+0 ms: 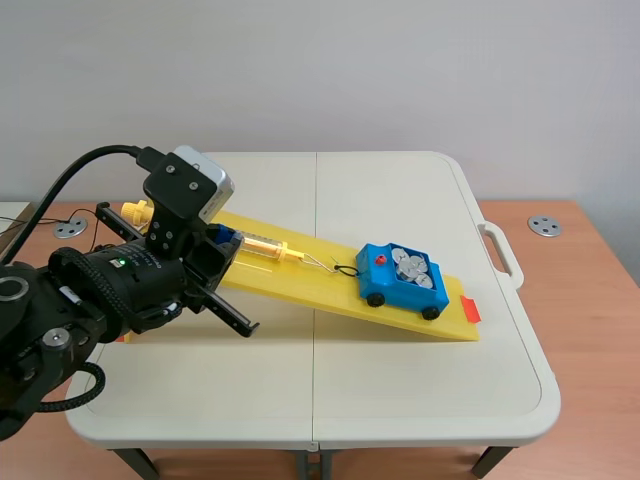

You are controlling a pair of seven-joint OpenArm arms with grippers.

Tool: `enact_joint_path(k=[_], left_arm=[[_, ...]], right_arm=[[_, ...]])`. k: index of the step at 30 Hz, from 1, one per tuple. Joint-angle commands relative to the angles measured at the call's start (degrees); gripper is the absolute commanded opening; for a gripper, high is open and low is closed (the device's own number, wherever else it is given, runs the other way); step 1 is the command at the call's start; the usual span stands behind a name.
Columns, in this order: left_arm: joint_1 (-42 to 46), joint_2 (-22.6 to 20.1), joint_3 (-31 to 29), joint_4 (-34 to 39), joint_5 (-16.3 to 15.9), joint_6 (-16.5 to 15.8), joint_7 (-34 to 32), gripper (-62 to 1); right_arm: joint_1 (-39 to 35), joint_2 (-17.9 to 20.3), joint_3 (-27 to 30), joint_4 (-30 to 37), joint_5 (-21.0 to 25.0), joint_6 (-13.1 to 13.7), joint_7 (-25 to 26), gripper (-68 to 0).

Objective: Place the four metal weights on the blue cart on the ramp.

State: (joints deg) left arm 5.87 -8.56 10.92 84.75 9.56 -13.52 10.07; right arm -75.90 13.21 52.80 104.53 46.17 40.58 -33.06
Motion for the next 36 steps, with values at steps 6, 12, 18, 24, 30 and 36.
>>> enact_joint_path(k=[6, 12, 18, 24, 30, 36], left_arm=[[0.37, -1.05, 0.09, 12.70, -6.43, 3.32, -1.53, -58.1], [7.45, -5.38, -1.20, 19.67, -7.23, 3.34, 0.37, -49.5], [16.52, -6.75, -4.85, 26.21, -7.48, 3.37, 0.24, -32.2], [24.68, -6.71, -7.65, 31.95, -11.63, 3.37, -0.17, -16.9], [30.77, -6.60, -9.60, 35.08, -15.72, 3.56, -2.67, -1.9], [34.53, -6.38, -10.05, 35.98, -16.24, 3.78, -3.52, 1.4]], right_arm=[[2.08, 4.90, 4.20, 4.55, 3.82, 2.14, 5.14, -65.3], [11.93, 7.82, 4.17, 4.55, 4.52, 2.14, 6.01, -63.0], [20.63, 9.62, 3.56, 4.55, 7.61, 2.14, 6.01, -42.0], [27.12, 10.27, -0.79, 4.55, 9.64, 2.14, 6.12, -24.9], [32.20, 10.27, -9.79, 4.55, 9.99, 2.14, 8.66, -1.1], [36.94, 10.25, -18.91, 4.55, 8.04, 2.14, 9.49, -1.4]])
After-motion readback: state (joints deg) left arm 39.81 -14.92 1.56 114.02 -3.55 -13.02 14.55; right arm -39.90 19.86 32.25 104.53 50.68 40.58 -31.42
